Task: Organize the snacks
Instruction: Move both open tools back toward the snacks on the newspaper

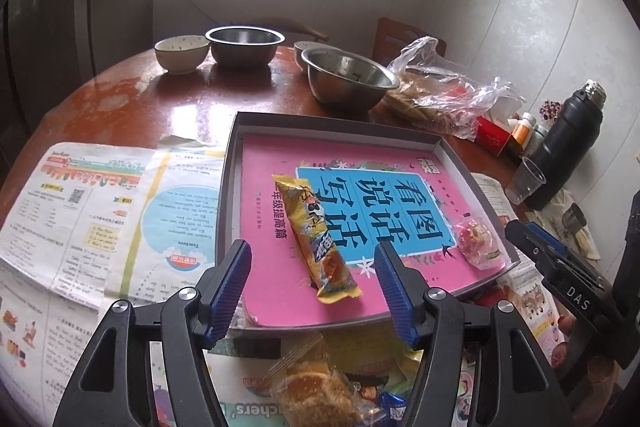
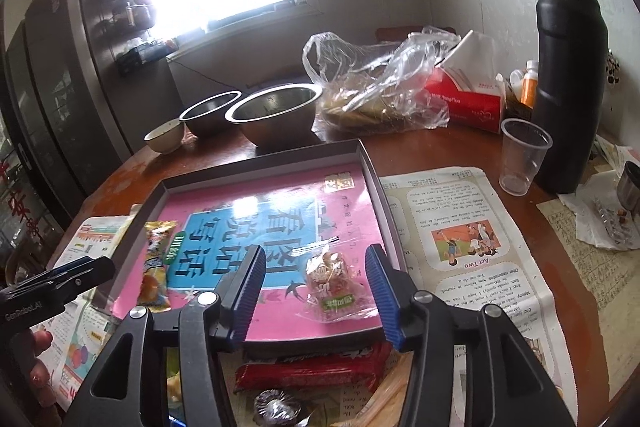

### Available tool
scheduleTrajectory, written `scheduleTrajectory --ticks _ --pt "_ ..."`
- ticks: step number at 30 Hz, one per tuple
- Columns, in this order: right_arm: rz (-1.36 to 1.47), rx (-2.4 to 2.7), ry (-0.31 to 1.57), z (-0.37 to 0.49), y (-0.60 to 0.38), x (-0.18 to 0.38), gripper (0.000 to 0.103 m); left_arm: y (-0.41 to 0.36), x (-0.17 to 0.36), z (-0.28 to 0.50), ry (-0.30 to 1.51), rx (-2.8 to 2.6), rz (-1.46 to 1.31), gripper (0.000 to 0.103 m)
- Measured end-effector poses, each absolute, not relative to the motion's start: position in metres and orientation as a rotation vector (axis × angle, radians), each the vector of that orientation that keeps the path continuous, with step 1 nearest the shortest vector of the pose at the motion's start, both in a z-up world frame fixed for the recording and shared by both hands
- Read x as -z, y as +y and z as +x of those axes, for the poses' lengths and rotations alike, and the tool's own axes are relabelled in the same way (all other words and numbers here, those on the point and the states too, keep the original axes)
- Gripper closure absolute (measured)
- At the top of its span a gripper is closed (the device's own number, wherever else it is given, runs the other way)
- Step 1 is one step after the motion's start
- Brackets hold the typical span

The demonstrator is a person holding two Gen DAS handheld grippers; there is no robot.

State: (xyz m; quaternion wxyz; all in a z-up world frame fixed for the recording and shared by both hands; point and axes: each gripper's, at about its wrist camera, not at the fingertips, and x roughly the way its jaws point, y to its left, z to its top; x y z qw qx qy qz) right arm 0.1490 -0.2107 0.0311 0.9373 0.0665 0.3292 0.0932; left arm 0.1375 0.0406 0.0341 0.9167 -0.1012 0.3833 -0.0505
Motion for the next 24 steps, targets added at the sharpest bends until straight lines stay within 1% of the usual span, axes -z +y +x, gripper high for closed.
scheduleTrajectory --ticks 11,14,16,18,24 --pt "0.124 -0.217 0.644 0.126 -0.208 -0.043 0.049 0.036 -0.045 0.116 0.763 0.106 -0.172 0.037" --pt "0.123 -0.22 0.636 0.121 -0.209 -0.046 0.046 0.035 -0.048 0.111 0.759 0.11 -0.168 0.037" --pt "0.123 -0.22 0.631 0.117 -0.209 -0.048 0.044 0.034 -0.05 0.107 0.756 0.111 -0.161 0.036" --pt "0.127 -0.222 0.627 0.113 -0.211 -0.05 0.043 0.033 -0.051 0.103 0.754 0.111 -0.158 0.033" --pt "0.127 -0.225 0.625 0.104 -0.213 -0.052 0.043 0.033 -0.055 0.093 0.746 0.112 -0.155 0.033"
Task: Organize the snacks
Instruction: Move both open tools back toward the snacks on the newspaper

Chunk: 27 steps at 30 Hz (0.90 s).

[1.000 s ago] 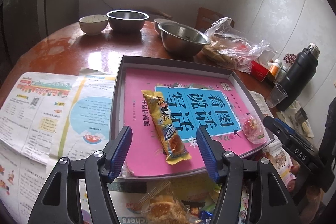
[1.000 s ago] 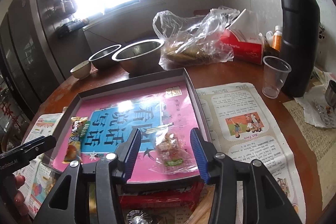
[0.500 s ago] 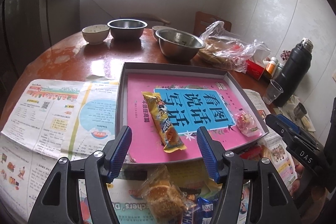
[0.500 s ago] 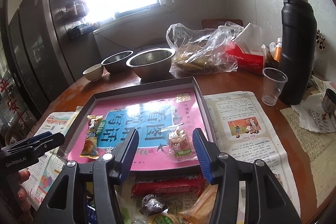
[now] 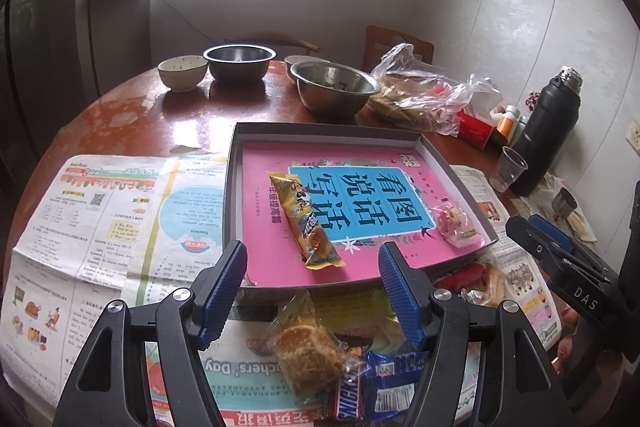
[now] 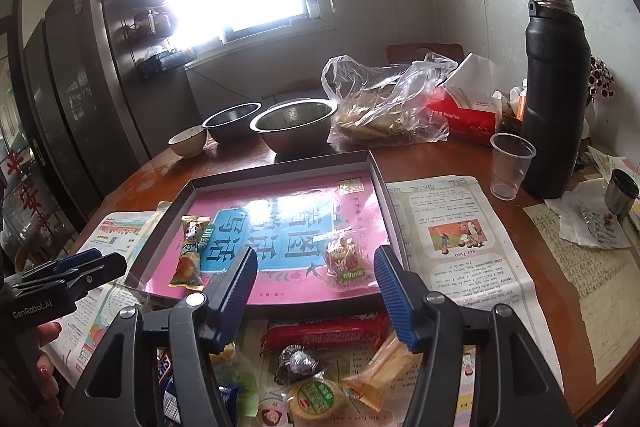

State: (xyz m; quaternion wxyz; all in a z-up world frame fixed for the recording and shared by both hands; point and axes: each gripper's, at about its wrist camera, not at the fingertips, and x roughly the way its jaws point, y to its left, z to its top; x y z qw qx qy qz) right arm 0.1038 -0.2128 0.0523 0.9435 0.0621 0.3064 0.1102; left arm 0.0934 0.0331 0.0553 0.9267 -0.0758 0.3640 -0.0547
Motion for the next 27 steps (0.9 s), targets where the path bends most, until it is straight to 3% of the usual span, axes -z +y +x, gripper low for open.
scheduleTrajectory --ticks 27 --pt "0.136 -0.201 0.597 0.065 -0.239 -0.065 0.041 0.048 -0.032 0.073 0.845 0.052 -0.207 0.033"
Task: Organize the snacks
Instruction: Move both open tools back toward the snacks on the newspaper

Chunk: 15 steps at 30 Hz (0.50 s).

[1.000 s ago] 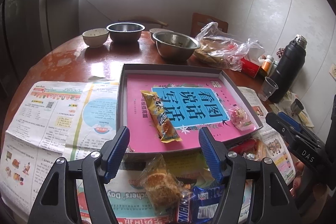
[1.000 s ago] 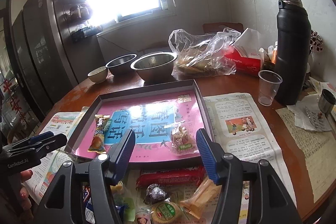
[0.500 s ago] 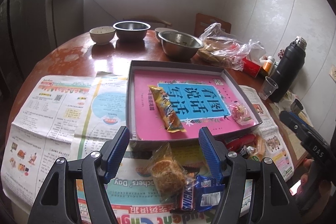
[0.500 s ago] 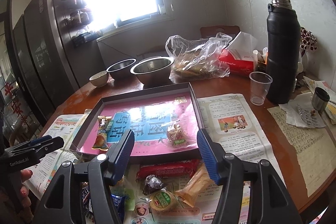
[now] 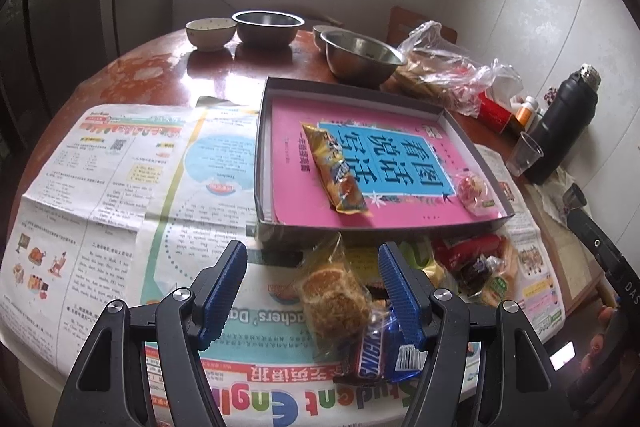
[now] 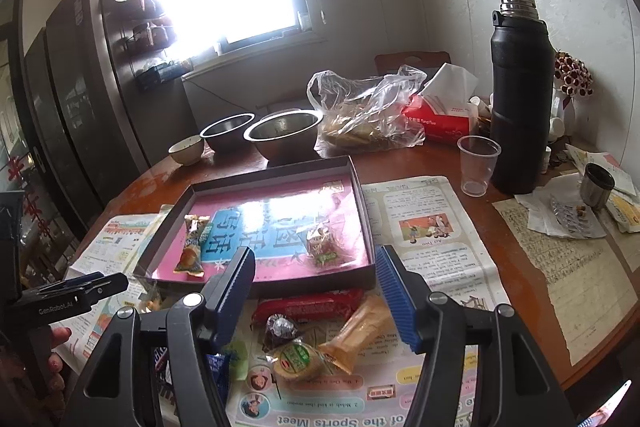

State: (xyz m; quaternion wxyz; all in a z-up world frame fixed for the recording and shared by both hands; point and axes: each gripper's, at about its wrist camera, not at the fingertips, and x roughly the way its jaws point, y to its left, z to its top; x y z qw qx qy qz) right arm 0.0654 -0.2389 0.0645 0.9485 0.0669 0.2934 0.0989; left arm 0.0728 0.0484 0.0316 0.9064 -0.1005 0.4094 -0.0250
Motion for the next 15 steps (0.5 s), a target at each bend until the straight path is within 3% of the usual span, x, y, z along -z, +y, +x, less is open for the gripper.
scheduleTrajectory --ticks 15 --pt "0.038 -0.269 0.683 0.041 -0.225 -0.027 0.04 0.043 -0.014 0.071 0.9 0.063 -0.22 0.033"
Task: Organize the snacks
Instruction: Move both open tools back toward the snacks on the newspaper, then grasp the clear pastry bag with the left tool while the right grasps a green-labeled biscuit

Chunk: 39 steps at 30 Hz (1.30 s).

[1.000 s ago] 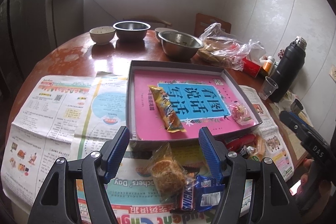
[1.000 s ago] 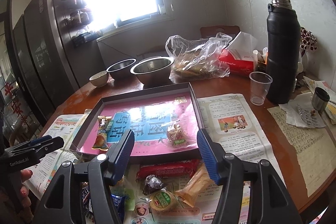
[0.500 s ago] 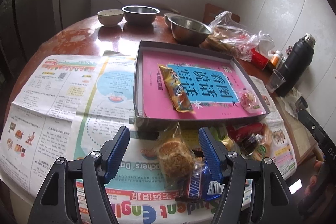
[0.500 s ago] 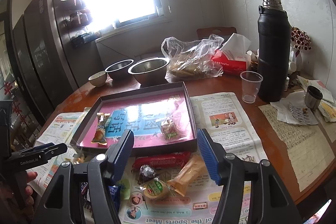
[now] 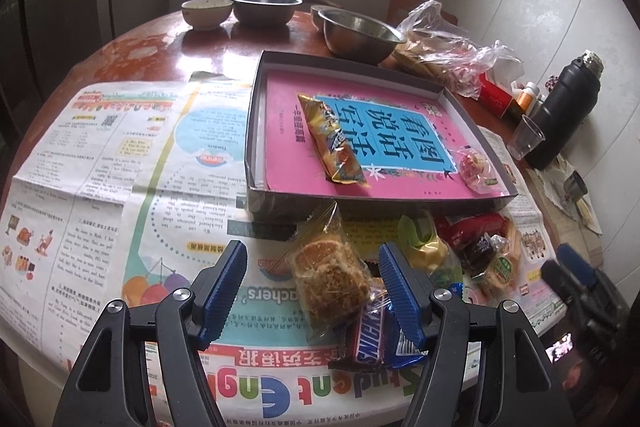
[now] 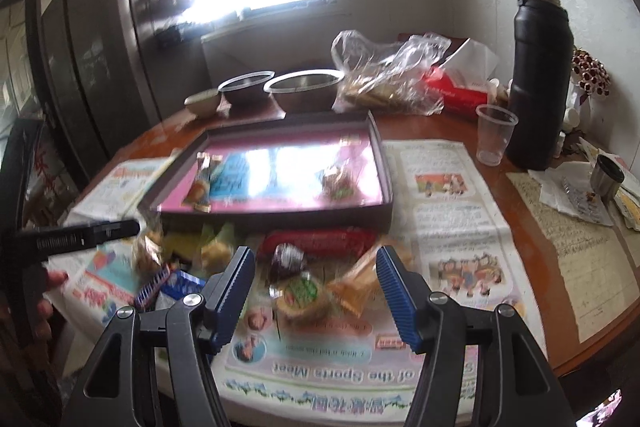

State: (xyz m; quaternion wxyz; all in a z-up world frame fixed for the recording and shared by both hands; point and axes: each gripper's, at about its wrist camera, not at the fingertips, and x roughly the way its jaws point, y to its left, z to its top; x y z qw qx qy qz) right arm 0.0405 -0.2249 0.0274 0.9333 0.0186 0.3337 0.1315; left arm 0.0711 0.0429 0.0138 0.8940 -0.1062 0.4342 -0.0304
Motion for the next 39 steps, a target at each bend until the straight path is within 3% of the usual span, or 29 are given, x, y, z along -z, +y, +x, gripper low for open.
scheduleTrajectory --ticks 35,39 --pt "-0.107 -0.376 0.74 0.059 -0.199 0.033 0.041 0.033 0.021 0.086 0.993 0.071 -0.238 0.033" --pt "-0.116 -0.388 0.738 0.063 -0.197 0.035 0.051 0.037 0.026 0.088 1.007 0.067 -0.261 0.033"
